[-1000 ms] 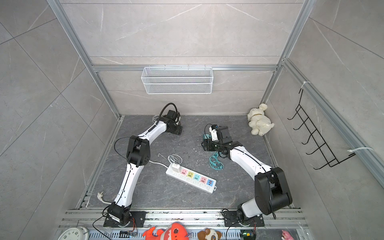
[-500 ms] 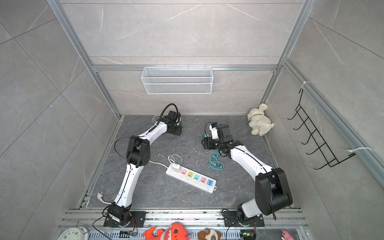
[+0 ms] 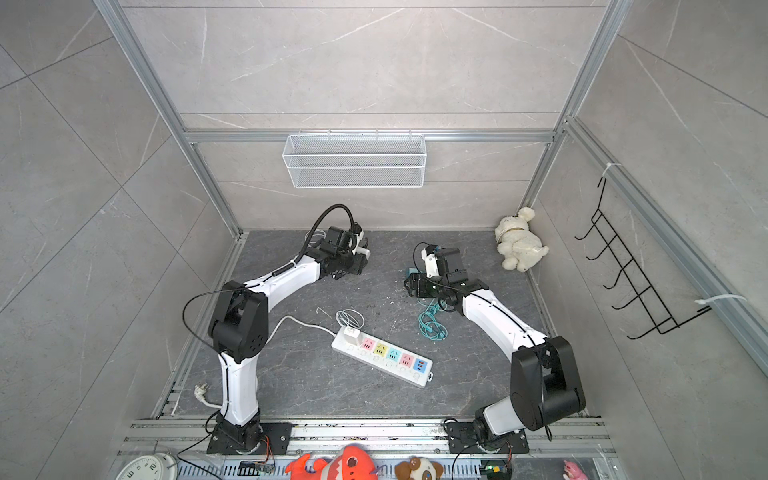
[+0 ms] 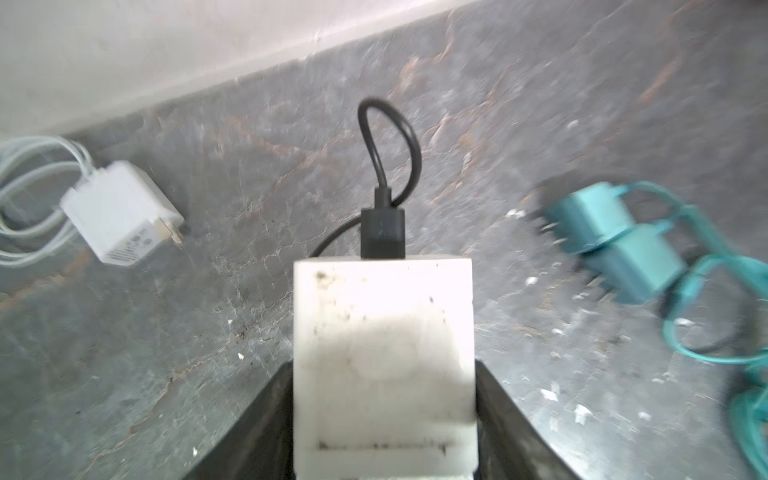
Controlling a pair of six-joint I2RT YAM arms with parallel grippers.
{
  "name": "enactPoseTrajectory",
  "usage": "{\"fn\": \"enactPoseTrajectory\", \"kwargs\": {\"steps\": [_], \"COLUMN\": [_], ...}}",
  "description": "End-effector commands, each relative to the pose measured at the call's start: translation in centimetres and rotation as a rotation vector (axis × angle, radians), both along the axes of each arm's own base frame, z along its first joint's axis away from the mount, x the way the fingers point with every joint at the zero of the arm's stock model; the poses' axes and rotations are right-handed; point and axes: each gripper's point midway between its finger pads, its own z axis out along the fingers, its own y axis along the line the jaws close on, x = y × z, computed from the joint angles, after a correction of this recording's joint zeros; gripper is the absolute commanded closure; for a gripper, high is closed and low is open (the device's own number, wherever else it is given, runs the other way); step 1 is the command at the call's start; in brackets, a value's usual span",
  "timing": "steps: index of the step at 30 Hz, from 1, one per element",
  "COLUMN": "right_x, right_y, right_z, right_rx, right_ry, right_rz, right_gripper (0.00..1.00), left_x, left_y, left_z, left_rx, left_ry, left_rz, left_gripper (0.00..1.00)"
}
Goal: Insert the plug
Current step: 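Lift the square charger with left gripper toward power strip while right gripper swings away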
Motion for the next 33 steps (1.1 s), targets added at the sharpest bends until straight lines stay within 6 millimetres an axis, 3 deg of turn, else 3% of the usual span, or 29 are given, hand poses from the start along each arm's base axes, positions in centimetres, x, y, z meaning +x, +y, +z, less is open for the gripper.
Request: {"fn": "enactPoseTrajectory", "kwargs": {"steps": [1, 9, 15, 21, 24, 28, 33], "right_x": [-0.6, -1.6, -2.5, -3.9, -4.2, -3.5, -0.6], "right_y": [-0.8, -2.3, -5.1, -8.0, -9.6, -12.1, -12.7], "right_z": [1.3, 1.4, 1.1, 0.5, 0.0, -0.1, 2.8], "right_rx": [0.03, 0.036, 0.035, 0.044, 0.047, 0.087, 0.146], "right_ry": [0.029, 0.055, 0.093, 0.121, 0.136, 0.173, 0.146], "right_rz": [-0.045, -0.081, -0.15, -0.241, -0.302, -0.391, -0.401], "right_gripper": [0.28, 0.29, 0.29, 0.29, 0.29, 0.29, 0.29], "left_x": [0.5, -2.2, -4.4, -9.6, -12.0, -15.5, -17.1], "left_y": [-2.0, -5.6, -8.3, -14.1, -15.8, -16.8, -15.8], "left_z": [7.4, 10.2, 10.1, 9.5, 8.8, 8.6, 8.2], "left_rx": [-0.143, -0.394, -0.485, -0.407, -0.367, -0.333, -0.368], "left_ry": [-0.265, -0.348, -0.451, -0.493, -0.51, -0.591, -0.623], "left_rz": [-0.038, -0.181, -0.303, -0.53, -0.588, -0.638, -0.631], "left_gripper": [0.56, 0.56, 0.56, 0.56, 0.56, 0.57, 0.59]}}
